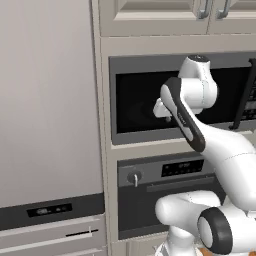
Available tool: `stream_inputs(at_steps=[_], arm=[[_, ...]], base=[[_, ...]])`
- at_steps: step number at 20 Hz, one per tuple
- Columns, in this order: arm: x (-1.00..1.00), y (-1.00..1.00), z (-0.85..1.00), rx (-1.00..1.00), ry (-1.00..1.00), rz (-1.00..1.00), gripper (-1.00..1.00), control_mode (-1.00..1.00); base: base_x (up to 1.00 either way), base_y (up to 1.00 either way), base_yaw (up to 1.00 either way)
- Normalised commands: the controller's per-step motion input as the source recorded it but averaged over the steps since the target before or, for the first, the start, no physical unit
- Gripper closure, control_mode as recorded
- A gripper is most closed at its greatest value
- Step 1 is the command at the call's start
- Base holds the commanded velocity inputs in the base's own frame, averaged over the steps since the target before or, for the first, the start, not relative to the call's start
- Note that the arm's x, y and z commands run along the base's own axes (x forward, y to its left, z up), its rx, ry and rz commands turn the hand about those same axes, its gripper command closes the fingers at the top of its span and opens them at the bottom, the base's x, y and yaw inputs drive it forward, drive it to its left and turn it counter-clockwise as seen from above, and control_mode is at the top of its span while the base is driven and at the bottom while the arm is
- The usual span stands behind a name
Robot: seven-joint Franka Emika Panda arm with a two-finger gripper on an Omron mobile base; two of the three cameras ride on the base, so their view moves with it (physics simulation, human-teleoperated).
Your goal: Pick the potato from the counter and place it in the microwave. Then turn on the microwave.
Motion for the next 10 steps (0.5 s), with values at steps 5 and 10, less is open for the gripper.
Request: stream_inputs(at_steps=[5,10], arm=[[-0.14,-0.1,0.01,0.0,-0.15,0.0,-1.0,-1.0],[-0.2,-0.27,0.0,0.0,-0.28,0.0,-1.0,-1.0]], base=[[0.0,0.0,0.0],[0.0,0.0,0.0]])
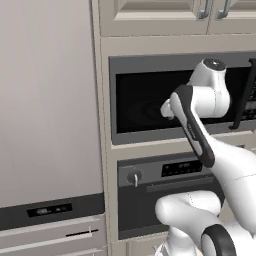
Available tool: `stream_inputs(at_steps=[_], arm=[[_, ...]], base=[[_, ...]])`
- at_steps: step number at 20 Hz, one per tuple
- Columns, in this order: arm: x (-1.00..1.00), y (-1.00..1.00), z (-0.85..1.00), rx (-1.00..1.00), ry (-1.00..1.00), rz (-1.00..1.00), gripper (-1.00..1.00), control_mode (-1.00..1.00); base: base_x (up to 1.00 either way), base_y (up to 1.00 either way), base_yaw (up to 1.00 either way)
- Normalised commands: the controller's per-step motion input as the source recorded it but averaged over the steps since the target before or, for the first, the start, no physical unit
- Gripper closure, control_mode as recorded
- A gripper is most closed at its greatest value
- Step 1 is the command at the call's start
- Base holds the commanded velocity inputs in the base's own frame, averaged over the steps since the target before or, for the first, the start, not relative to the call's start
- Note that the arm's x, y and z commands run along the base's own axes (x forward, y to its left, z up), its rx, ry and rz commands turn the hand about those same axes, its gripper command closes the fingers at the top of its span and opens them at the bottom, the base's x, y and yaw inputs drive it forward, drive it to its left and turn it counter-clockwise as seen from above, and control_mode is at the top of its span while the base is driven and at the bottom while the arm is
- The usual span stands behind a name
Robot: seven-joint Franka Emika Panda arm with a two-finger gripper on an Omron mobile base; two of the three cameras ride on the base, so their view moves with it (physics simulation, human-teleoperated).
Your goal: Pick the potato from the counter and place it in the microwave. Then turn on the microwave.
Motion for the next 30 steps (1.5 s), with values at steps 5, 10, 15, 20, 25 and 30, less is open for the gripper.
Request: stream_inputs(at_steps=[5,10,15,20,25,30], arm=[[-0.14,-0.37,0.0,0.0,-0.32,0.0,-1.0,-1.0],[-0.2,-0.47,0.02,0.0,-0.34,0.0,-1.0,-1.0],[-0.22,-0.53,0.0,0.0,-0.31,0.0,-1.0,-1.0],[-0.3,-0.53,0.03,0.0,-0.31,0.0,-1.0,-1.0],[-0.3,-0.52,0.1,0.0,-0.28,0.0,-1.0,-1.0],[-0.21,-0.52,0.12,0.0,-0.22,0.0,-1.0,-1.0]], base=[[0.0,0.0,0.0],[0.0,0.0,0.0],[0.0,0.0,0.0],[0.0,0.0,0.0],[0.0,0.0,0.0],[0.0,0.0,0.0]])
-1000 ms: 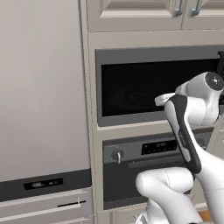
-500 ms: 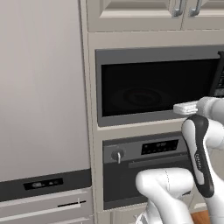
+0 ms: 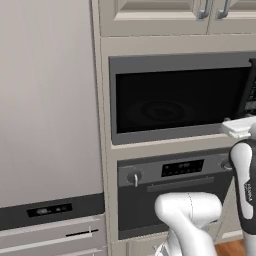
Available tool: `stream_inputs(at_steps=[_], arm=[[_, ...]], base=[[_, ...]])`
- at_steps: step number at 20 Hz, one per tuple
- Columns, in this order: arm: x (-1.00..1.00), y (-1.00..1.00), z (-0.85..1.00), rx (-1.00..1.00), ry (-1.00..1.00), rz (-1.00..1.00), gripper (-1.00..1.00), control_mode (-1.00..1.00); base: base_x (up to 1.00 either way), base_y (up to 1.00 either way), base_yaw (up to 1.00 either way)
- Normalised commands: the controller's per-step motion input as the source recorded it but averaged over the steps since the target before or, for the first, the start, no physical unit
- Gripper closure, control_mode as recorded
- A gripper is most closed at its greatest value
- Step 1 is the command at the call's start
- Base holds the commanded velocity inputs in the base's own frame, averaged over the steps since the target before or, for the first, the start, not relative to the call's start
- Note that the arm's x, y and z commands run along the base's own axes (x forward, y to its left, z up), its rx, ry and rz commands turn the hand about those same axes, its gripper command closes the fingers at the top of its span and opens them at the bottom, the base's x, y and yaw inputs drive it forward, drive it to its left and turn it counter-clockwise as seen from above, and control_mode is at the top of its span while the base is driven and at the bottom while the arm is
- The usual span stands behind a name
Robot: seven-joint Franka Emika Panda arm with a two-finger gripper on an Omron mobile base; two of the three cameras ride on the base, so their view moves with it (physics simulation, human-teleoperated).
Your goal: Pick the potato from the counter and place it in the microwave. Then turn on the microwave.
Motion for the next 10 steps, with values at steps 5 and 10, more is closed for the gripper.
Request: stream_inputs(at_steps=[5,10], arm=[[0.0,-0.48,0.17,0.01,-0.13,0.0,-1.0,-1.0],[0.0,-0.41,0.17,0.02,-0.1,-0.01,-1.0,-1.0]], base=[[0.0,0.0,0.0],[0.0,0.0,0.0]])
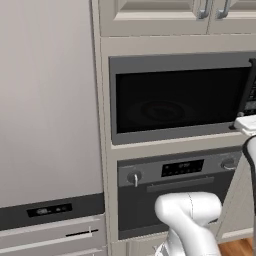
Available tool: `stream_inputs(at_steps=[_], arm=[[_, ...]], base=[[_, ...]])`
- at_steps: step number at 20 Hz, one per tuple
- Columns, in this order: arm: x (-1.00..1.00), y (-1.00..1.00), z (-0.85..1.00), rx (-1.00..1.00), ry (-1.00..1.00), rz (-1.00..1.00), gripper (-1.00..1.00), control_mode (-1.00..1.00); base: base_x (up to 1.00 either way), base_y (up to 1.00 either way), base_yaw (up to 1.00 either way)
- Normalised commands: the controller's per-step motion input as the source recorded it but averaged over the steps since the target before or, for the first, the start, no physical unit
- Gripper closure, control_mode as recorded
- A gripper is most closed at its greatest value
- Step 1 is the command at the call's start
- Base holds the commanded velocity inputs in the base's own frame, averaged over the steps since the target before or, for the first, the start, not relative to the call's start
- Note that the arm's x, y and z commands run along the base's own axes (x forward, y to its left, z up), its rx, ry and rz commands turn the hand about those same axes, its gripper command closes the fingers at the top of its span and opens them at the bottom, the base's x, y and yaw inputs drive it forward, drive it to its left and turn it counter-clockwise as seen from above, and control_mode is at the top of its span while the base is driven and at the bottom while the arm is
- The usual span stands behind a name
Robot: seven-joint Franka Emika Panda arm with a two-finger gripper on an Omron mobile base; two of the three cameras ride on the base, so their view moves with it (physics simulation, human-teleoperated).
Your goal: Pick the potato from the counter and place it in the microwave. Then turn on the microwave.
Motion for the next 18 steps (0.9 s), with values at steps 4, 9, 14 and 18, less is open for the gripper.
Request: stream_inputs(at_steps=[4,9,14,18], arm=[[0.0,-0.42,0.11,0.01,-0.07,0.0,-1.0,-1.0],[0.01,-0.42,0.02,0.0,-0.07,0.0,-1.0,-1.0],[0.06,-0.26,0.0,0.0,-0.06,0.0,-1.0,-1.0],[0.12,-0.1,0.0,0.0,-0.05,0.0,-1.0,-1.0]], base=[[0.0,0.0,0.0],[0.0,0.0,0.0],[0.0,0.0,0.0],[0.0,0.0,0.0]])
